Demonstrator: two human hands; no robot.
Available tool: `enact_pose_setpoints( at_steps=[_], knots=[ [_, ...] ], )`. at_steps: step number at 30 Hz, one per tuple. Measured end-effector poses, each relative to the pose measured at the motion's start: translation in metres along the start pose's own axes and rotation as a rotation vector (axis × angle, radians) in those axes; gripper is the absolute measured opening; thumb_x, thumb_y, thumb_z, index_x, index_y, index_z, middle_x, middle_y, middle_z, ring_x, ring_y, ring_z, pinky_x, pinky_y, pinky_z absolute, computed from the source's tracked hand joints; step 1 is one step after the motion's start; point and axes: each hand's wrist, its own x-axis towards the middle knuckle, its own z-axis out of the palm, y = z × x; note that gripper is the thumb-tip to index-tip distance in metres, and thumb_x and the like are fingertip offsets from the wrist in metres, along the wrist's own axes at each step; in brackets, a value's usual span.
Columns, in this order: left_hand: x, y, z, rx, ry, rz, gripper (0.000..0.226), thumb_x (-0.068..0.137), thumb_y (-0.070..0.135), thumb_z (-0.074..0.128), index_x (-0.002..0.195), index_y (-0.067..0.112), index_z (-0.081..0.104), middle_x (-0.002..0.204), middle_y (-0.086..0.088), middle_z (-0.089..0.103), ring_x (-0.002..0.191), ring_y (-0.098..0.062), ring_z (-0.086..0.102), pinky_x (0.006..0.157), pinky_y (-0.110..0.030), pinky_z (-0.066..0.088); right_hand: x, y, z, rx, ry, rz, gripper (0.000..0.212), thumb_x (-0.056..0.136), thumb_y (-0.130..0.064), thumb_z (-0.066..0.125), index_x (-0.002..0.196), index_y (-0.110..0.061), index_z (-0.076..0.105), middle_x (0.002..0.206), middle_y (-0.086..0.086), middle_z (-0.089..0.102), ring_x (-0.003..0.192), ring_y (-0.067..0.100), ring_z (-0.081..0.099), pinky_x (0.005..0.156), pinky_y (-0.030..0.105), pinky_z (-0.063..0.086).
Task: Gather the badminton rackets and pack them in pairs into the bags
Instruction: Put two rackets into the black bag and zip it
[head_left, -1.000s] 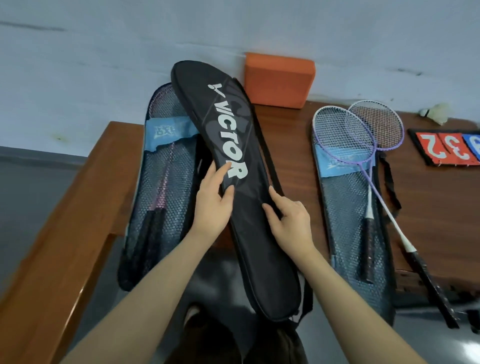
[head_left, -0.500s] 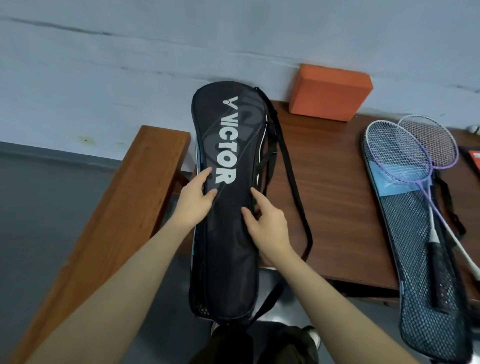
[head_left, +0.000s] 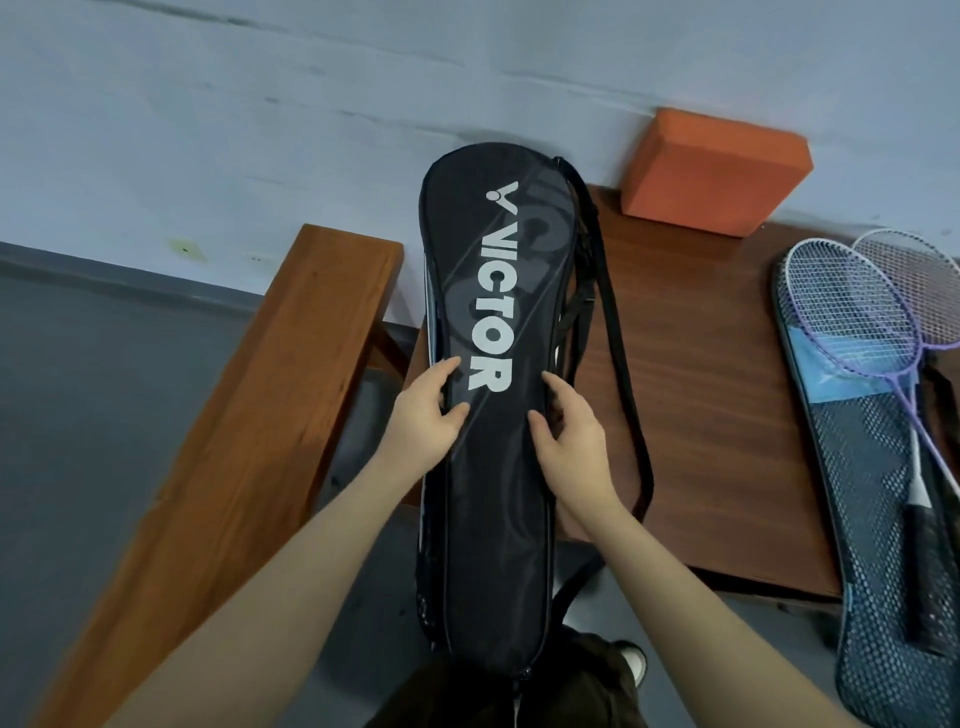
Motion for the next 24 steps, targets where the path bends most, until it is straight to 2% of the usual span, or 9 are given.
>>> enact_pose_setpoints(
  at_steps=[2, 5, 7, 12, 16, 19, 22, 24],
  knots=[
    [-0.007, -0.006, 0.013, 0.198, 0.058, 0.011, 0.050, 0.087, 0.013, 0.059, 0.134, 0.011, 0.044, 0.138, -0.009, 0.047, 0.122, -0.028, 0.046, 0.104, -0.043, 0.036, -0.006, 0.006, 0.002, -0.038, -0.018, 0.024, 0.047, 0.092, -0.017, 0.053, 0.137, -0.021, 0.040, 0.122, 0.001, 0.053, 0.097, 0.008, 0.053, 0.088, 0.023, 0.041],
    [-0.017, -0.015, 0.026, 0.497, 0.157, 0.017, 0.045, 0.089, 0.023, 0.055, 0.132, 0.011, 0.048, 0.143, -0.013, 0.040, 0.118, -0.036, 0.044, 0.094, -0.049, 0.035, -0.007, 0.015, 0.011, -0.287, 0.019, 0.032, 0.045, 0.092, -0.028, 0.050, 0.136, -0.027, 0.039, 0.114, 0.002, 0.047, 0.097, 0.019, 0.051, 0.092, 0.036, 0.034],
    [-0.020, -0.019, 0.028, 0.526, 0.174, 0.039, 0.043, 0.090, 0.026, 0.052, 0.131, 0.012, 0.049, 0.139, -0.015, 0.045, 0.116, -0.037, 0.049, 0.091, -0.051, 0.039, -0.006, 0.018, 0.014, -0.375, 0.017, 0.063, 0.044, 0.092, -0.035, 0.047, 0.136, -0.032, 0.039, 0.120, 0.004, 0.042, 0.106, 0.024, 0.046, 0.094, 0.040, 0.030],
    [-0.015, -0.023, 0.022, 0.594, 0.176, 0.083, 0.042, 0.087, 0.033, 0.046, 0.123, 0.016, 0.058, 0.132, -0.007, 0.055, 0.118, -0.029, 0.052, 0.091, -0.045, 0.039, -0.005, 0.023, 0.016, -0.336, -0.068, 0.097, 0.043, 0.094, -0.039, 0.042, 0.137, -0.036, 0.036, 0.130, 0.004, 0.040, 0.116, 0.024, 0.042, 0.097, 0.040, 0.027],
    [-0.019, -0.013, 0.019, 0.651, 0.211, 0.174, 0.043, 0.086, 0.036, 0.042, 0.116, 0.012, 0.062, 0.129, -0.010, 0.057, 0.117, -0.028, 0.052, 0.091, -0.043, 0.040, -0.005, 0.027, -0.002, -0.279, -0.117, 0.037, 0.043, 0.094, -0.038, 0.044, 0.137, -0.036, 0.038, 0.120, 0.001, 0.046, 0.109, 0.020, 0.047, 0.095, 0.037, 0.030],
    [-0.022, 0.013, 0.030, 0.652, 0.218, 0.296, 0.038, 0.086, 0.032, 0.045, 0.110, 0.010, 0.064, 0.123, -0.009, 0.060, 0.113, -0.025, 0.055, 0.090, -0.038, 0.037, -0.007, 0.034, -0.033, -0.136, -0.119, -0.010, 0.040, 0.094, -0.029, 0.049, 0.134, -0.026, 0.045, 0.103, -0.005, 0.049, 0.090, 0.014, 0.053, 0.090, 0.038, 0.044],
    [-0.023, 0.045, 0.052, 0.679, 0.113, 0.364, 0.040, 0.085, 0.033, 0.041, 0.108, 0.011, 0.065, 0.117, -0.007, 0.063, 0.107, -0.024, 0.059, 0.088, -0.034, 0.031, -0.008, 0.050, -0.074, -0.120, -0.101, 0.003, 0.035, 0.094, -0.023, 0.049, 0.129, -0.015, 0.051, 0.103, -0.004, 0.051, 0.081, 0.003, 0.051, 0.077, 0.019, 0.044],
    [-0.025, 0.066, 0.076, 0.679, 0.043, 0.389, 0.042, 0.086, 0.035, 0.038, 0.111, 0.013, 0.065, 0.118, -0.007, 0.062, 0.108, -0.024, 0.057, 0.089, -0.035, 0.031, -0.008, 0.068, -0.106, -0.146, -0.062, 0.026, 0.034, 0.095, -0.025, 0.048, 0.126, -0.013, 0.053, 0.108, -0.003, 0.054, 0.085, 0.004, 0.052, 0.078, 0.018, 0.041]
  ],
)
